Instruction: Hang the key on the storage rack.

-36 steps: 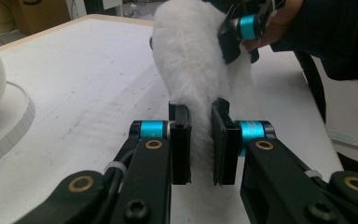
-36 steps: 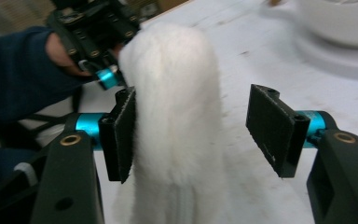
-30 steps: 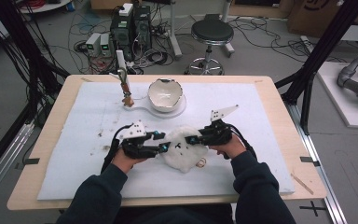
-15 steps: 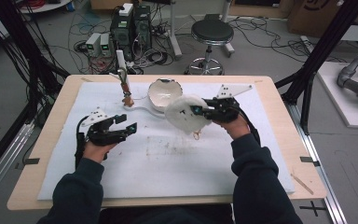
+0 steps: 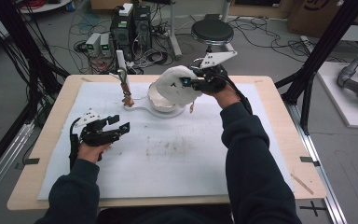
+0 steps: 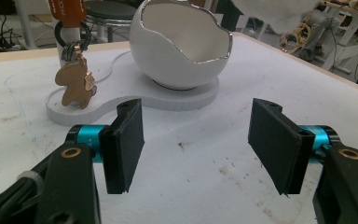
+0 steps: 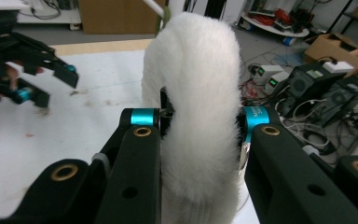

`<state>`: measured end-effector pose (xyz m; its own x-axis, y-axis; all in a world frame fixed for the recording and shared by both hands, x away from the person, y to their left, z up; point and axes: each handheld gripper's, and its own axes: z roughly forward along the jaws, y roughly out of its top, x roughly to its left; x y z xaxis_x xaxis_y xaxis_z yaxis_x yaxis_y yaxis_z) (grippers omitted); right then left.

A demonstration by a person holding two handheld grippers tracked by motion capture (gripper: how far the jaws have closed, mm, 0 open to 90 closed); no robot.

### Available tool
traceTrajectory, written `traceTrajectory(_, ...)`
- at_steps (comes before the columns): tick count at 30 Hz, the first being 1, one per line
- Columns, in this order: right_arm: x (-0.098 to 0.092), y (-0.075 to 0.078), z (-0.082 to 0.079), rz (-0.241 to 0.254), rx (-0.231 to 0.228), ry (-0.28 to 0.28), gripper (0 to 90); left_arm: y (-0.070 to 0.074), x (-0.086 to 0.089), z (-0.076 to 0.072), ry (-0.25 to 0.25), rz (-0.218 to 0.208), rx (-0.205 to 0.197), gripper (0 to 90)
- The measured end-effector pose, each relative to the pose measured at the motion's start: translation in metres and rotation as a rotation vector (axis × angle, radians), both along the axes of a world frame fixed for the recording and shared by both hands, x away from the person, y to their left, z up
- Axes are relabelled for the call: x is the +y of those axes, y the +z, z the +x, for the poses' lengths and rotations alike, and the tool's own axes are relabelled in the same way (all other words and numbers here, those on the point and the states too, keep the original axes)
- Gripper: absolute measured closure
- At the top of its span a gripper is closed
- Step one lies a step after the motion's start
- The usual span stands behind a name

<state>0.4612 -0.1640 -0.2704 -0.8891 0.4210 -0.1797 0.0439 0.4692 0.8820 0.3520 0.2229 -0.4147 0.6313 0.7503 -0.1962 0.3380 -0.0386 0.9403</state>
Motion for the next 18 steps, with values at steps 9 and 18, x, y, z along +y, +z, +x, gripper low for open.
traceTrajectory(9,0.041,0.022,0.027,-0.121,-0.053,0.021,75.1,-0.001,0.001,0.000,0.000,-0.007,0.004,36.2)
traceTrajectory(18,0.075,0.019,0.053,-0.235,-0.114,0.036,75.1,-0.003,0.004,-0.001,0.004,-0.014,0.007,36.5)
